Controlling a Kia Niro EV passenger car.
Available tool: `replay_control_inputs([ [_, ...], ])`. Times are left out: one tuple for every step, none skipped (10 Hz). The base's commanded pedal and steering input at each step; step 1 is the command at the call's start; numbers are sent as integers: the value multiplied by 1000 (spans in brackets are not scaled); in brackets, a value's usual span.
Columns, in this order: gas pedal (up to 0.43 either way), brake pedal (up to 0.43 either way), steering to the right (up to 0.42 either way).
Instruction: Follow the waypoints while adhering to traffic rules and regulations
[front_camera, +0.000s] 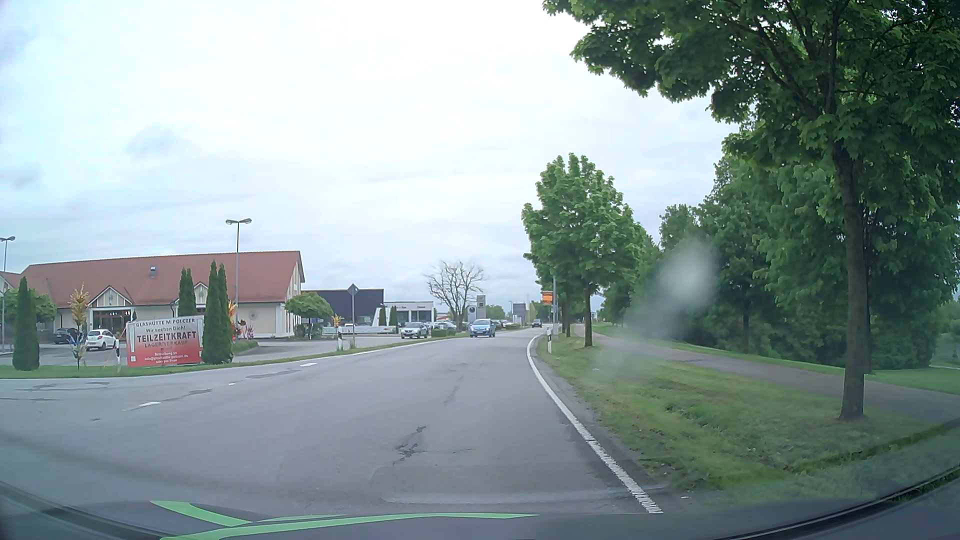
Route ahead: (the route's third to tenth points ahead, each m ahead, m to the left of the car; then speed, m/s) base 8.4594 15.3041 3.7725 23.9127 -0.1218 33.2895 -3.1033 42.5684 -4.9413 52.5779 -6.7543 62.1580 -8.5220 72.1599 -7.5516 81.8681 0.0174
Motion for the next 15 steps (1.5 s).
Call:
replay_control_inputs([
  [0, 183, 1],
  [0, 183, 2],
  [0, 183, 1],
  [0, 183, 2],
  [0, 183, 1],
  [0, 183, 1],
  [0, 183, 1],
  [0, 183, 2],
  [0, 183, 2],
  [0, 183, 2],
  [0, 183, 2],
  [0, 183, 1],
  [0, 183, 2],
  [0, 183, 2],
  [0, 183, 2],
])
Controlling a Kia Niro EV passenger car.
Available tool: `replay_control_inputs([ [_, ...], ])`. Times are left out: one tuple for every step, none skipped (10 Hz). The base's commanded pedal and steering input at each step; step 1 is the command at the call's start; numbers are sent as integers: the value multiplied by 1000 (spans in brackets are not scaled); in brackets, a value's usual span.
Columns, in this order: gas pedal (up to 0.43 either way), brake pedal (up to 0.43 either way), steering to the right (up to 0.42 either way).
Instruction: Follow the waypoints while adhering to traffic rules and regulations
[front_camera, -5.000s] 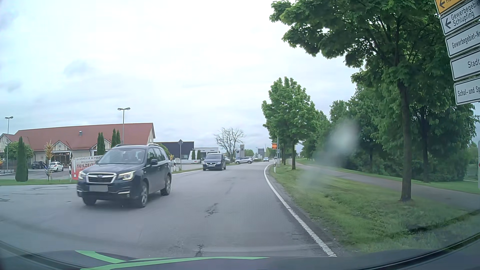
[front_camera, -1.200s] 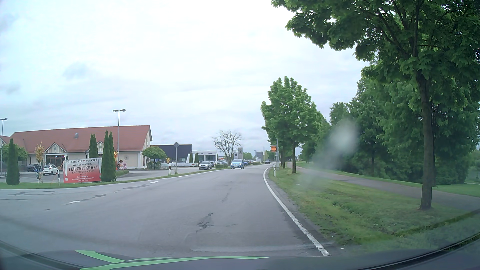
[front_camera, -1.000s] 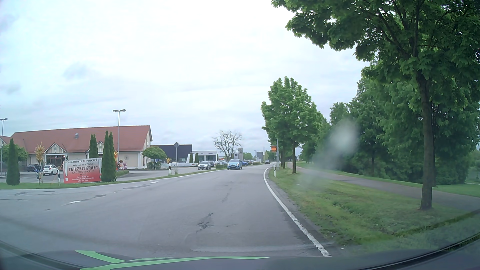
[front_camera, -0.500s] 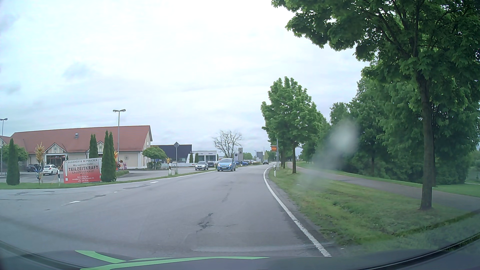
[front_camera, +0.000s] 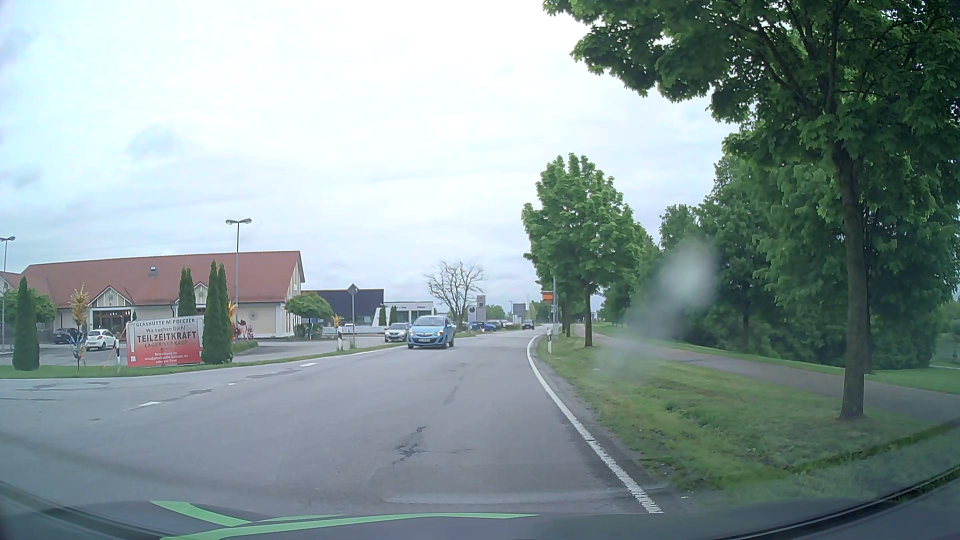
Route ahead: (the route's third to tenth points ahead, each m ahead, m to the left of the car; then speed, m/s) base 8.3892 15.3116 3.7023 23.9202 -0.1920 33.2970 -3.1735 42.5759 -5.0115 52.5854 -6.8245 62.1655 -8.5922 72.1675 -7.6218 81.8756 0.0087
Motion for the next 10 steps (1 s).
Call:
replay_control_inputs([
  [0, 183, 2],
  [0, 183, 2],
  [0, 183, 2],
  [0, 183, 2],
  [0, 183, 2],
  [0, 189, 2],
  [0, 183, 2],
  [0, 183, 2],
  [0, 183, 2],
  [0, 183, 2],
])
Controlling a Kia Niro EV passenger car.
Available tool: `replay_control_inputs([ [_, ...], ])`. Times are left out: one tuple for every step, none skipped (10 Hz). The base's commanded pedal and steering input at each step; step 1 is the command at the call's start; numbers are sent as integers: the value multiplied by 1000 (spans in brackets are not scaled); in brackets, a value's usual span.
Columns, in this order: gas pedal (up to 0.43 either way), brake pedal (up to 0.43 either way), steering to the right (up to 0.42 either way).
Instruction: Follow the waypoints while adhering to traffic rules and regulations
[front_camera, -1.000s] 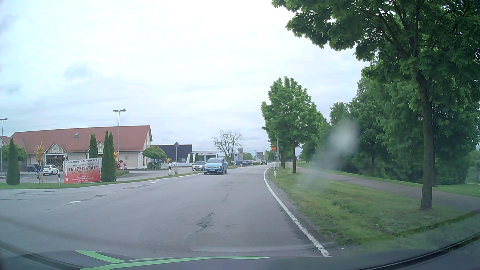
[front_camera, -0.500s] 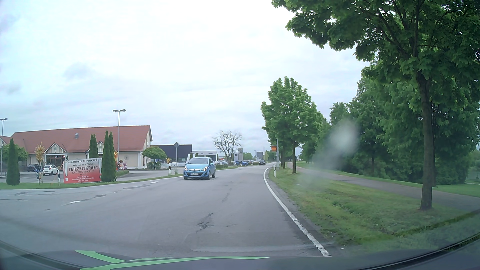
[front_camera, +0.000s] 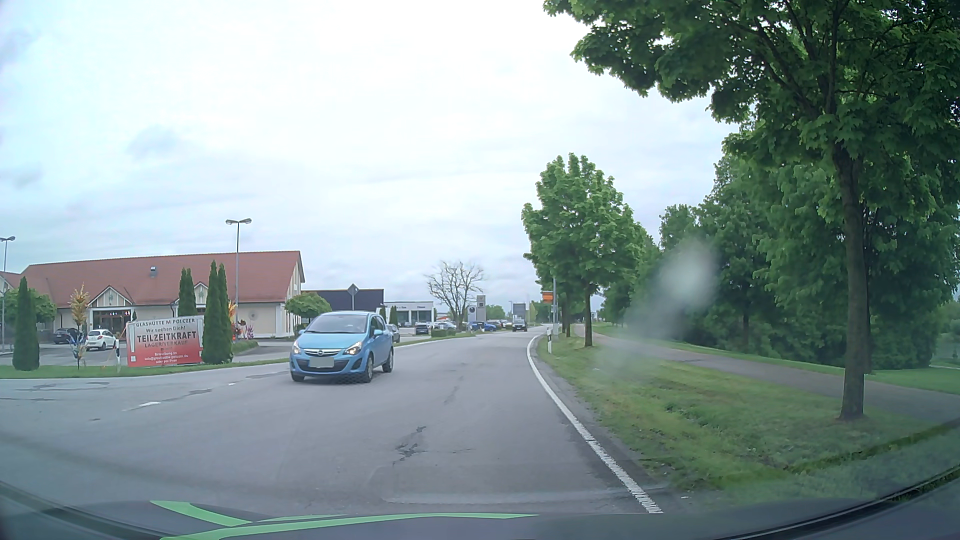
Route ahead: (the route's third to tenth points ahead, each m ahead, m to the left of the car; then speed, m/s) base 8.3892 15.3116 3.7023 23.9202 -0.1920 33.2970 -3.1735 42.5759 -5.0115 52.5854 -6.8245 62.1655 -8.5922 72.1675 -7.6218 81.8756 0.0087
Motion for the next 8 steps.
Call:
replay_control_inputs([
  [0, 183, 2],
  [0, 183, 2],
  [0, 183, 2],
  [0, 183, 2],
  [0, 183, 2],
  [0, 183, 2],
  [0, 183, 2],
  [0, 183, 2],
])
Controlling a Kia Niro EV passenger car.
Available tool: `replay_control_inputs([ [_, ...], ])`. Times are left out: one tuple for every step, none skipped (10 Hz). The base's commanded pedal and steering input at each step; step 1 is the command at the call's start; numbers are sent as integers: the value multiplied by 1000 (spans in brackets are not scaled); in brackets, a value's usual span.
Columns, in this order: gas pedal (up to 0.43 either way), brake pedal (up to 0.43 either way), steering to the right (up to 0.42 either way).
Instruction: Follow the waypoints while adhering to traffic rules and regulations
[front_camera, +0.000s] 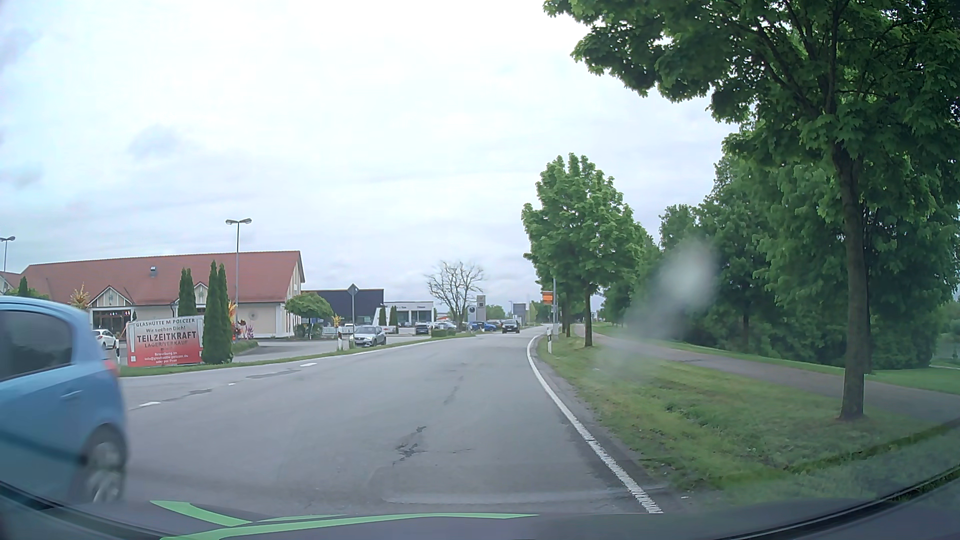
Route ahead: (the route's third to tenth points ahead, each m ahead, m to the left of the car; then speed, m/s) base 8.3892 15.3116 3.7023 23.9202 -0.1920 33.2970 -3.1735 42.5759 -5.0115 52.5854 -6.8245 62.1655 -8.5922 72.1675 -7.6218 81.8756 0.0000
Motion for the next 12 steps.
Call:
replay_control_inputs([
  [0, 183, 2],
  [0, 183, 2],
  [0, 183, 2],
  [0, 183, 2],
  [0, 183, 2],
  [0, 183, 2],
  [0, 183, 2],
  [0, 183, 2],
  [0, 183, 2],
  [0, 183, 3],
  [0, 183, 3],
  [0, 183, 4],
])
